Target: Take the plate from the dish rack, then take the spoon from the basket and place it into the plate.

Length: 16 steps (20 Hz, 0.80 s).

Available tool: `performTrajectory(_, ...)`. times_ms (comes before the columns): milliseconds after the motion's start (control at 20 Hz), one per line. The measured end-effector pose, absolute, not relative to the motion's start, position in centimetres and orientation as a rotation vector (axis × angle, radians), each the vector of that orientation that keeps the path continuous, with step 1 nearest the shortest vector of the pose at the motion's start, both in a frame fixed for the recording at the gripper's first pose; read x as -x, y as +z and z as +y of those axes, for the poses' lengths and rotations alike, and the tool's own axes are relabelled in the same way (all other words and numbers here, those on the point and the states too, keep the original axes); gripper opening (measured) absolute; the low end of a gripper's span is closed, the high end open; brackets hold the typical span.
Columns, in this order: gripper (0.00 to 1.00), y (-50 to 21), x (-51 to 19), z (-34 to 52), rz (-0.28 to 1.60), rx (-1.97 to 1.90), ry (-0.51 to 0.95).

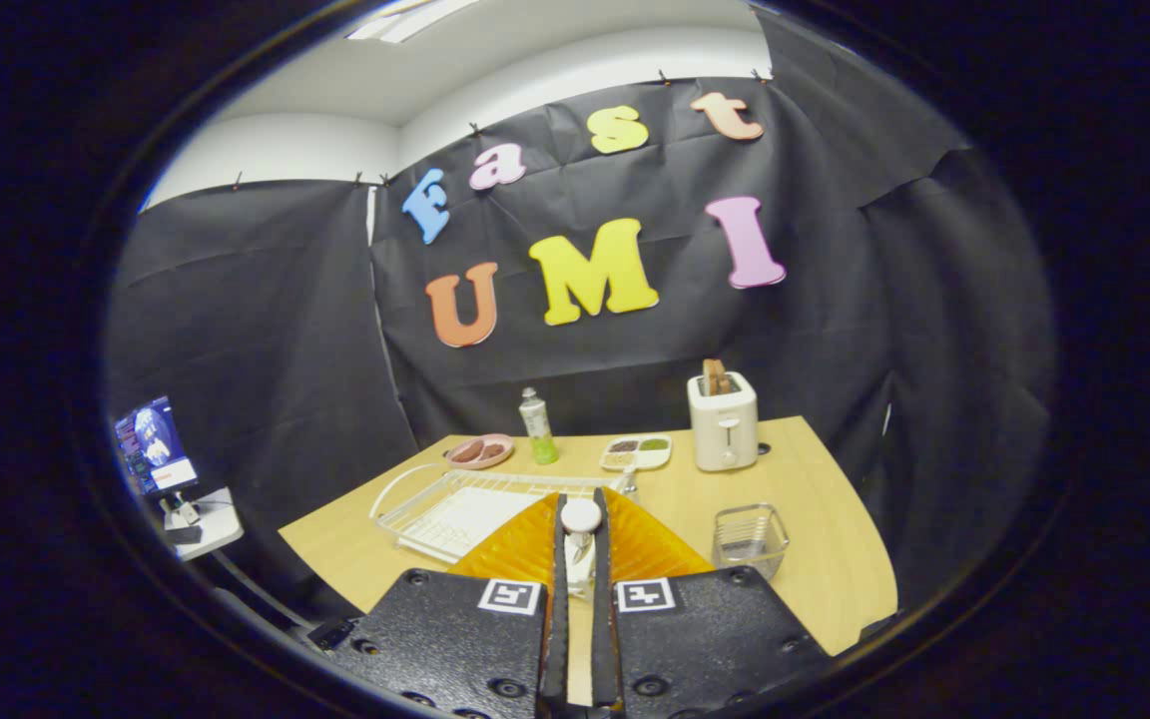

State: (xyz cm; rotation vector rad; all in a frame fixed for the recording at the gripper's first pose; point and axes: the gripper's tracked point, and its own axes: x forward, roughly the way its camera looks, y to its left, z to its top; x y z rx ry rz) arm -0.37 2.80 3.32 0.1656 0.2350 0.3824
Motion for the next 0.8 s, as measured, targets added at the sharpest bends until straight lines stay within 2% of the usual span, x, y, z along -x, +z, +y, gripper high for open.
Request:
performTrajectory(300, 0.14, -0.2, 2.3, 11.1, 0.366, -0.083, 0.523)
performTrajectory(800, 0.14, -6.7, 0.7, 18.5, 0.577, -0.061, 0.604)
